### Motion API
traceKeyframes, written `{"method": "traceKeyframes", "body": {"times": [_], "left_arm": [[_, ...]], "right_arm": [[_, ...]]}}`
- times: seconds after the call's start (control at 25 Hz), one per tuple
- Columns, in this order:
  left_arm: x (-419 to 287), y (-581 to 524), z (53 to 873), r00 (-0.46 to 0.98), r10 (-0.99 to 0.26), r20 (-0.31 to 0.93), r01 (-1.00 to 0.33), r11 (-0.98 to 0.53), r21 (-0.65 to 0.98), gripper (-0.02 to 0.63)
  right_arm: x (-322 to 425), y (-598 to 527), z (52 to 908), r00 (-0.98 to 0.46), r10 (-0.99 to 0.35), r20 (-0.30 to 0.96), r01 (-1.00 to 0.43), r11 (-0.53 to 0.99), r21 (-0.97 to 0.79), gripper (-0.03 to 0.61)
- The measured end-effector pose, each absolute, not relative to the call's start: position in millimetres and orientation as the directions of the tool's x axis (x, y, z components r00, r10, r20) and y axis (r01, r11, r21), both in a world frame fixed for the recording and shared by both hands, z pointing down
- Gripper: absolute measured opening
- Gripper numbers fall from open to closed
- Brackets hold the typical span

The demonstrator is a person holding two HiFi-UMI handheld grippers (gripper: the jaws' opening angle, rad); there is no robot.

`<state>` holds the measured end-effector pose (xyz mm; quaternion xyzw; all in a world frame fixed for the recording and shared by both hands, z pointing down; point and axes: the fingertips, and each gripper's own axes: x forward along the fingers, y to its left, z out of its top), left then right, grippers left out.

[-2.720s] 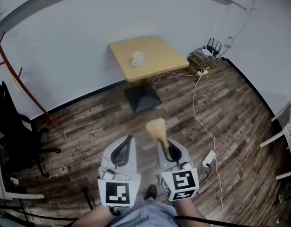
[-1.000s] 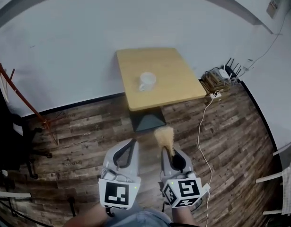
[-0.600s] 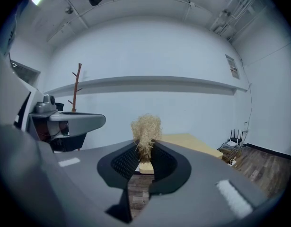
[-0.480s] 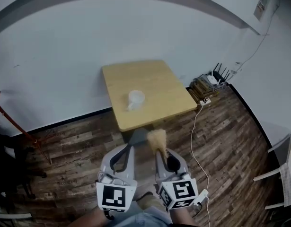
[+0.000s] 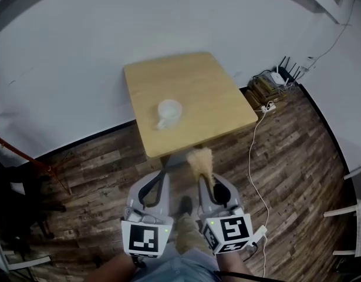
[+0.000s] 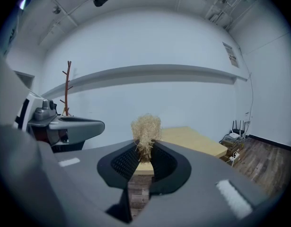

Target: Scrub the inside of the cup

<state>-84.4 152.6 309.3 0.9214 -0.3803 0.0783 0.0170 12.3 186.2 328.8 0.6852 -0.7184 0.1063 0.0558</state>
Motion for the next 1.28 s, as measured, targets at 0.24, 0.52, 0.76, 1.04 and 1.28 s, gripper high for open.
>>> {"method": "traceKeyframes", "body": {"times": [0.24,0.52,0.76,1.04,1.28], "left_arm": [[-47,102,320,0.653,-0.728,0.209,-0.735,-0.676,-0.059,0.020],[-20,52,298,0.594,-0.781,0.193,-0.777,-0.619,-0.112,0.020],[-3,29,282,0.546,-0.822,0.165,-0.809,-0.568,-0.152,0.020],[-8,2,297,0.515,-0.838,0.182,-0.834,-0.539,-0.121,0.020],[-25,-27,331,0.536,-0.823,0.191,-0.832,-0.553,-0.050,0.020]], "right_arm": [[51,130,338,-0.123,-0.965,0.233,-0.988,0.096,-0.124,0.058],[85,73,315,-0.207,-0.961,0.185,-0.973,0.183,-0.138,0.058],[102,41,298,-0.277,-0.949,0.148,-0.958,0.261,-0.122,0.058],[98,10,306,-0.345,-0.922,0.177,-0.937,0.329,-0.115,0.058],[83,-19,324,-0.386,-0.893,0.231,-0.922,0.368,-0.116,0.058]]}}
